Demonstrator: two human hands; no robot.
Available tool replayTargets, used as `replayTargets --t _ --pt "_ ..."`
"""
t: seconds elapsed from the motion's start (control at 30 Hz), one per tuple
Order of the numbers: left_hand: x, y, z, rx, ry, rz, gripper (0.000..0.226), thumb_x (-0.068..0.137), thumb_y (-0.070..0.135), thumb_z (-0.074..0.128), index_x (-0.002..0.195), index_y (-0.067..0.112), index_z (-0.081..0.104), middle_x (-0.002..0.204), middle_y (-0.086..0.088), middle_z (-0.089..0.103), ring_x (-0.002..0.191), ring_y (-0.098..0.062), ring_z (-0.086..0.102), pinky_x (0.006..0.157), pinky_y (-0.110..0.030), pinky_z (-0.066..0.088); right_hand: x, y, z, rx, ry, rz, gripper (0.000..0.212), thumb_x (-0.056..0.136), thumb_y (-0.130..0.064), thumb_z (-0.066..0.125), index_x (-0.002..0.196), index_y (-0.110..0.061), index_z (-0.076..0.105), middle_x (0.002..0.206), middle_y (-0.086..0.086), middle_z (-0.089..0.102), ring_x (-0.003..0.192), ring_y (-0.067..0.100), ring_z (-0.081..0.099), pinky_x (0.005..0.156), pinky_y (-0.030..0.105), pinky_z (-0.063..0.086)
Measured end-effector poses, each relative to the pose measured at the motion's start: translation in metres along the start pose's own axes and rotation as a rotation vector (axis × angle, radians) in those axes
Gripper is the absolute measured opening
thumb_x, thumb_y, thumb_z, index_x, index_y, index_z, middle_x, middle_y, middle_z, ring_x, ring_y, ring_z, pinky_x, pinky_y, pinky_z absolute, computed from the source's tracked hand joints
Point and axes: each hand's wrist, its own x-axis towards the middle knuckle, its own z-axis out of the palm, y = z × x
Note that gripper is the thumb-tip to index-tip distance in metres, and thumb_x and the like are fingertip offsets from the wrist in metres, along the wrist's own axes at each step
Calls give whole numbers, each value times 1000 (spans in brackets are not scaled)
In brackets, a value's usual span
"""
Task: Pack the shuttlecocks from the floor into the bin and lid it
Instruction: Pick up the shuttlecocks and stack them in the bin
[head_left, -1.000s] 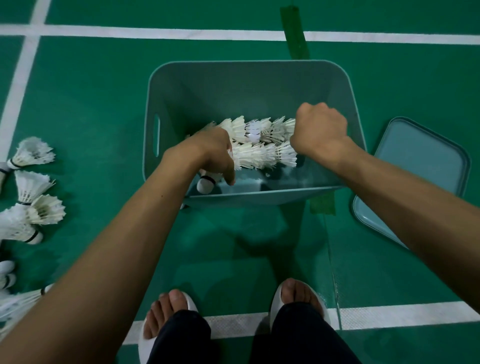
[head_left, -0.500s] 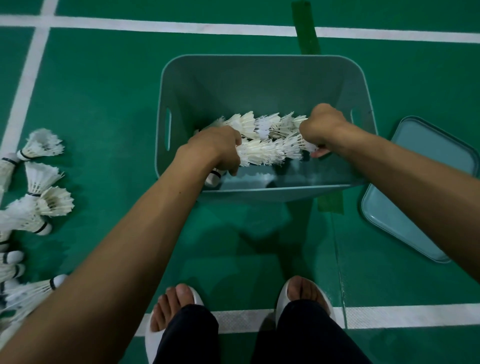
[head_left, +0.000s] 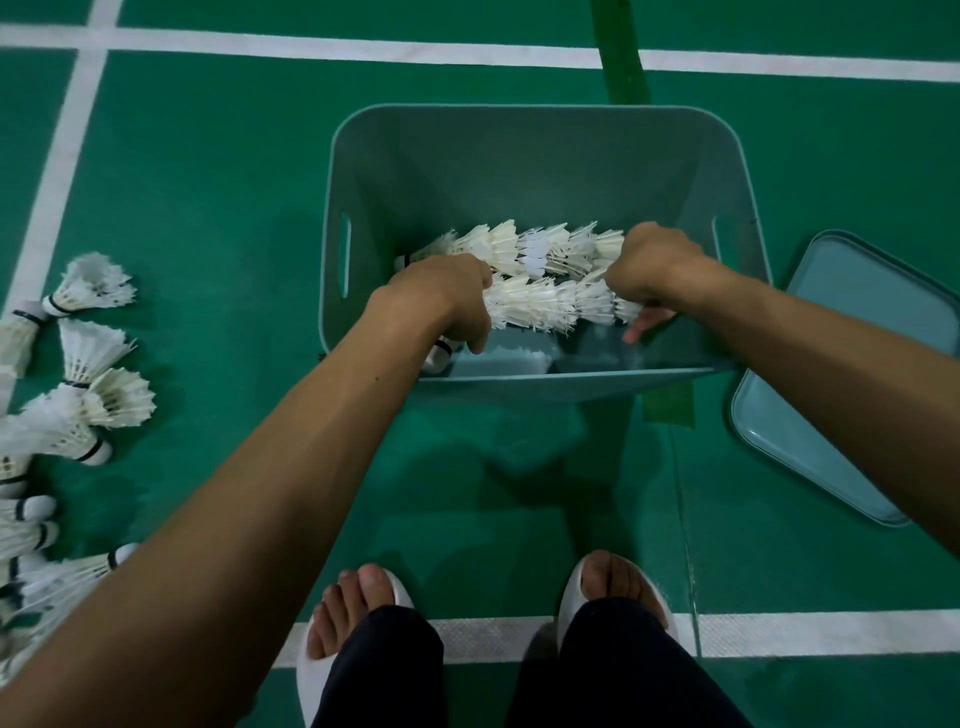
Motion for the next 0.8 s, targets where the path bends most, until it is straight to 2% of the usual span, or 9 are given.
replayTargets --t 0.1,0.23,0.27,0.33,0.43,0.53,0.63,0.7,0.8 --pt "0 0 1 11 -1 0 83 81 14 83 153 23 43 151 -8 51 127 -32 56 100 -41 50 -2 -3 2 20 66 -32 20 95 1 51 76 -2 57 76 19 66 43 32 69 38 29 51" --pt "2 -2 2 24 -4 5 83 80 16 83 152 25 43 153 -7 48 129 -32 54 102 -44 50 -2 -3 9 -95 155 -64 15 89 4 53 81 0 66 68 13 67 44 28 69 53 33 59" --pt "3 -2 2 28 -4 7 83 80 17 84 152 25 44 153 -7 48 129 -32 54 103 -44 50 -3 -2 9 -152 190 -88 11 87 3 55 83 -1 65 70 11 67 48 27 69 58 32 58" --pt "4 -4 3 33 5 10 82 79 19 85 150 27 46 152 -6 49 129 -31 54 103 -44 50 -3 0 5 -238 257 -155 6 84 0 59 87 -5 61 81 12 68 71 30 71 69 34 55" --pt "5 -5 1 39 40 20 74 77 23 86 143 27 54 143 -5 57 120 -29 59 100 -43 52 -5 1 -4 -309 318 -209 18 83 -4 61 101 -5 60 90 14 55 99 40 66 77 40 50" --pt "9 -3 1 49 64 56 60 73 26 88 128 29 64 132 -4 64 109 -27 62 96 -42 54 -11 -1 -12 -324 349 -223 27 83 0 60 109 0 62 94 20 55 103 45 65 81 44 53" --pt "12 5 5 21 24 110 54 71 29 90 119 32 66 138 -3 58 116 -27 59 98 -41 52 -19 -4 -23 -293 384 -240 30 83 3 60 113 2 60 104 25 60 106 48 63 83 48 54" --pt "11 9 6 -19 -4 148 54 71 29 91 119 33 65 140 -4 56 119 -27 57 96 -37 49 -26 -7 -31 -296 409 -251 30 83 2 62 112 3 60 107 27 60 106 49 62 83 48 54" --pt "2 7 0 -50 -11 163 65 65 28 95 122 32 63 128 -2 58 108 -25 59 87 -34 49 -37 -9 -45 -284 499 -259 32 83 -3 68 114 4 61 109 27 62 107 48 62 85 48 54"
